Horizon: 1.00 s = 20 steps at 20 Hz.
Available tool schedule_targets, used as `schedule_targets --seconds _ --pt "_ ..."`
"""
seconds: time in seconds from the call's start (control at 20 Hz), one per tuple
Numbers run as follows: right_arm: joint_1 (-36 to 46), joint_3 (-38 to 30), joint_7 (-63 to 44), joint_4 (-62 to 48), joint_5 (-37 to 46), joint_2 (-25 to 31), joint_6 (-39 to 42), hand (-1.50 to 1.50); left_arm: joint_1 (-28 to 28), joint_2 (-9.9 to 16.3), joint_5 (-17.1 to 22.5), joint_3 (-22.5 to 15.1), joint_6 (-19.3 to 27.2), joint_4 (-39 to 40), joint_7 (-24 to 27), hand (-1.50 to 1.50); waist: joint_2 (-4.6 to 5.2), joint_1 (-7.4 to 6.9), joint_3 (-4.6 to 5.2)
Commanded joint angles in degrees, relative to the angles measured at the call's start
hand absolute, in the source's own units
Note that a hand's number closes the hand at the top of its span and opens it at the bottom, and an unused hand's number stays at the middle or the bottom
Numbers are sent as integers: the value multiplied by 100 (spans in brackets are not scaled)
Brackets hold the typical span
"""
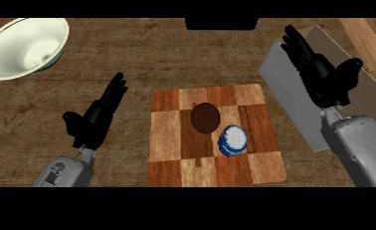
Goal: Pick the cupcake from the cutting board and place it in the cardboard box
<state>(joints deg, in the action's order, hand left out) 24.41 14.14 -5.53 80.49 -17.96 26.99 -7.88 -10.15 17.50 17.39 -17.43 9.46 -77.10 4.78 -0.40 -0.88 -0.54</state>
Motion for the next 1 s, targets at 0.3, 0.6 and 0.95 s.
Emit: schedule_targets --seconds 0.3,0.6,0.95 --pt "-293 88 -1189 811 2302 1110 -2106 -150 -374 1120 -731 183 -166 -357 198 0 -231 704 155" --pt "-1106 967 -2424 2597 3948 1001 -3151 -150 -245 1426 -697 283 -463 -599 300 0 -139 512 100" --pt "-1165 2027 -4222 3446 5833 1367 -1780 -150 -269 1222 -879 139 -427 -705 382 0 -37 278 90"
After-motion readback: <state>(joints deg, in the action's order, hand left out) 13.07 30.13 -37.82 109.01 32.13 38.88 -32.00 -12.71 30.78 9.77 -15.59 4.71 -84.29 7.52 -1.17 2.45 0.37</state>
